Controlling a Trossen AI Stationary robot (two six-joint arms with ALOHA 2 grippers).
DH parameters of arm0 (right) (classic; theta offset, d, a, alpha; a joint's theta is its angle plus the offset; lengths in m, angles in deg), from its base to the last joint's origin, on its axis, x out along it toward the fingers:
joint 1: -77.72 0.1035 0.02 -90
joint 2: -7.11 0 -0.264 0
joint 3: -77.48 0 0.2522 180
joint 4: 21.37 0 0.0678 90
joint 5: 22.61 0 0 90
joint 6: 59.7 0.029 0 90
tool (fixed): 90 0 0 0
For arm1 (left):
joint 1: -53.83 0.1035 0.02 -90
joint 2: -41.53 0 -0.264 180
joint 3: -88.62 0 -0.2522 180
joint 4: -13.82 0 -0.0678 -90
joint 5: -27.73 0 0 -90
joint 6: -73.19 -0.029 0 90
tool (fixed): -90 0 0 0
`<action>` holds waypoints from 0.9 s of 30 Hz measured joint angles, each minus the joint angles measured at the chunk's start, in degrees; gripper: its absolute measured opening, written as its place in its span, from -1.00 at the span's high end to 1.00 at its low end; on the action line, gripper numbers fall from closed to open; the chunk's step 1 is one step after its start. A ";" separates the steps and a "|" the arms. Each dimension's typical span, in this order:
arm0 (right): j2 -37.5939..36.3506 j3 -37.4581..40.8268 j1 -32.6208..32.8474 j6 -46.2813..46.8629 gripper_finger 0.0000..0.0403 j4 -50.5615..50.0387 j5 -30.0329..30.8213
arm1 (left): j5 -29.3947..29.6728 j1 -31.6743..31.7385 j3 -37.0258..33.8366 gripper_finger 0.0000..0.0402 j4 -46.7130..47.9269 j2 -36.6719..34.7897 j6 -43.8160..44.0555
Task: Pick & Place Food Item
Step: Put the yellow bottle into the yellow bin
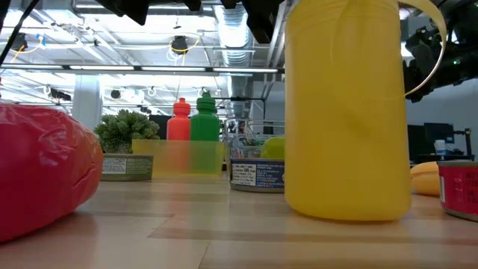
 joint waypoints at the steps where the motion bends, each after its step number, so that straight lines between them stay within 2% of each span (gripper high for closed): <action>1: 0.00 0.00 0.01 0.01 0.84 0.00 0.00 | 0.00 0.00 0.00 0.71 0.00 -0.01 0.00; 5: 0.00 0.00 0.00 0.00 0.84 -0.07 0.00 | -0.02 0.00 -0.11 0.70 2.50 -1.75 0.04; 11: 0.01 0.00 0.00 0.00 0.84 -0.40 0.00 | 1.29 0.24 -0.17 0.71 12.35 -9.97 -1.50; 20: 0.02 0.00 0.02 0.00 0.84 -0.42 0.00 | 16.94 0.37 -0.11 0.71 30.83 -24.14 -6.28; 27: 0.02 0.00 0.01 0.01 0.84 -0.42 0.00 | 29.96 2.53 -0.11 0.72 39.36 -32.93 -6.33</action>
